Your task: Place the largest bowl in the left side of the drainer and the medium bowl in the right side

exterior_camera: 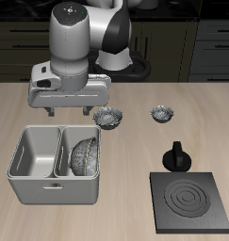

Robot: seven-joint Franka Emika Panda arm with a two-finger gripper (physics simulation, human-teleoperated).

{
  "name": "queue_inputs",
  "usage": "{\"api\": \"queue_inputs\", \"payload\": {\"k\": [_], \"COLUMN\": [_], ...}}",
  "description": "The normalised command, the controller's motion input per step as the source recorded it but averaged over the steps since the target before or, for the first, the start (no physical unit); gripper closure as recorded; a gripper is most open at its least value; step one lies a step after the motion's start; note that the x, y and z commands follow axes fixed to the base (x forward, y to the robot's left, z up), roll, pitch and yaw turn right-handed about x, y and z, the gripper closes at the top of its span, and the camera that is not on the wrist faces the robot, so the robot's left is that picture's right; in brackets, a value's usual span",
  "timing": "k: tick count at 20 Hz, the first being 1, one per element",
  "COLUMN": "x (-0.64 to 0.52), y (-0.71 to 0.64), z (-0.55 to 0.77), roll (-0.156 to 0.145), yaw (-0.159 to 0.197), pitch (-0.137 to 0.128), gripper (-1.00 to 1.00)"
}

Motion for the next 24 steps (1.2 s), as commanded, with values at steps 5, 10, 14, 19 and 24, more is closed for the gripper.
{"api": "queue_inputs", "payload": {"k": [5,10,14,19,24], "x": [-0.33,-0.37,-0.44,-0.55,-0.64], "y": [-0.06,-0.14,-0.02,-0.10,-0.14], "z": [0.36,0.02,-0.14,-0.19,-0.31], "roll": [-0.009,0.008,0.025,-0.027,-0.049], "yaw": [-0.057,-0.068,-0.016,-0.010,0.023], "pitch": [-0.065,-0.031,-0.046,-0.078,-0.073], "gripper": [-1.00,-1.00,-1.00,-1.00,-1.00]}}
